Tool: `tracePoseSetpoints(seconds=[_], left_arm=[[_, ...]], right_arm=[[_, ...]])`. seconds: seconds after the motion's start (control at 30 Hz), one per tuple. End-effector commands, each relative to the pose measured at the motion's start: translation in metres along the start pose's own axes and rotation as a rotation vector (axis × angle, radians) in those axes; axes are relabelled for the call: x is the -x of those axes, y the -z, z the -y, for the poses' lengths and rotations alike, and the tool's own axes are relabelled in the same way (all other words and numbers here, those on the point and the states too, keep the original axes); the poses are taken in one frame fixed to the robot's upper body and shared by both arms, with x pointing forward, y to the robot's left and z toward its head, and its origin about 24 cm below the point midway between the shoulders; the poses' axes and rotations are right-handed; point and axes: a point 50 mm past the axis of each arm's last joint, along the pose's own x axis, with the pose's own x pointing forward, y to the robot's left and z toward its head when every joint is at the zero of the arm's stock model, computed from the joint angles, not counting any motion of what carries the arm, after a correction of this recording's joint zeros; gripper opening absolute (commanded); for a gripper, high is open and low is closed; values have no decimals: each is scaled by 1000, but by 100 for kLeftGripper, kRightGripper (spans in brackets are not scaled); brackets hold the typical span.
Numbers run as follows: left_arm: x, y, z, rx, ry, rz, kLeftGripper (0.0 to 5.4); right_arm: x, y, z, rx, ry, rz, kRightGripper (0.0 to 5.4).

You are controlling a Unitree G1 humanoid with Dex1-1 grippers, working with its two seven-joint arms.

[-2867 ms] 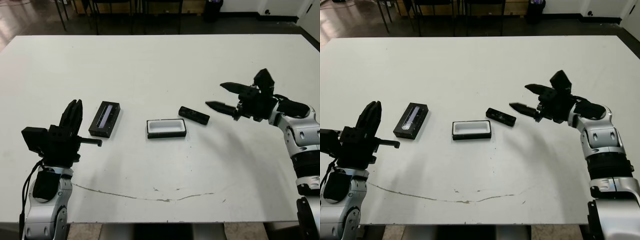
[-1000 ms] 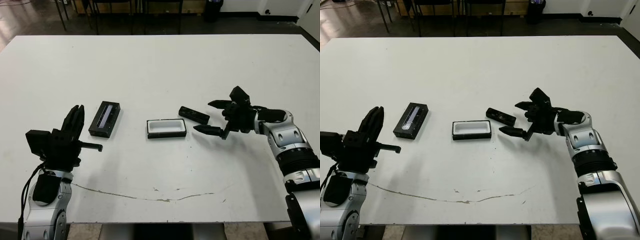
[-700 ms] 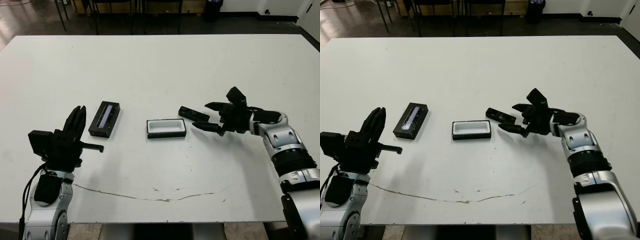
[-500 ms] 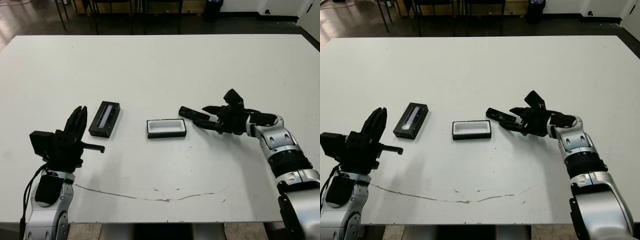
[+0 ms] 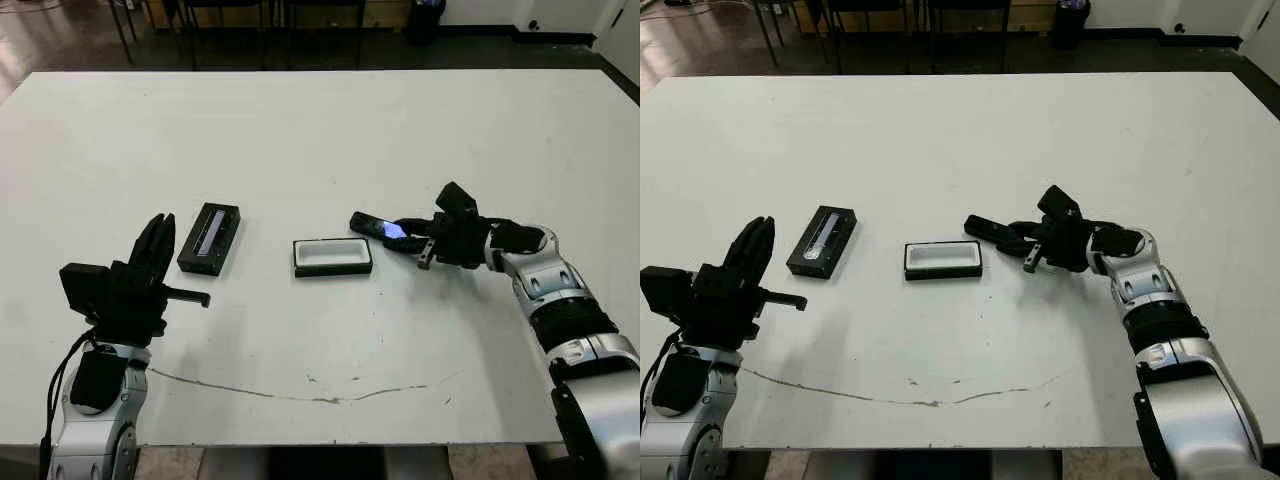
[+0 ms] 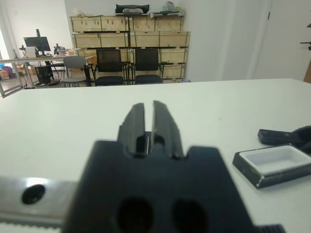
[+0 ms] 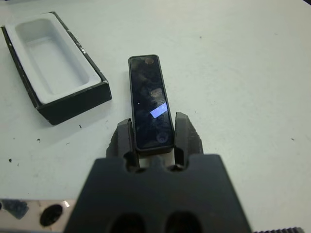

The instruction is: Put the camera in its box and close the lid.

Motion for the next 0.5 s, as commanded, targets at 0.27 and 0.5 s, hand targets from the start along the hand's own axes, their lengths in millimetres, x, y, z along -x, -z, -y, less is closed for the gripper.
tracePoseSetpoints(seconds=[0.27, 0.5], left_arm=[[2, 5, -2, -5, -4, -26, 0], [3, 4, -2, -2, -3, -27, 0]], right_arm=[[23, 6, 17, -151, 77, 140, 7], [36, -22, 34, -243, 97, 372, 7]])
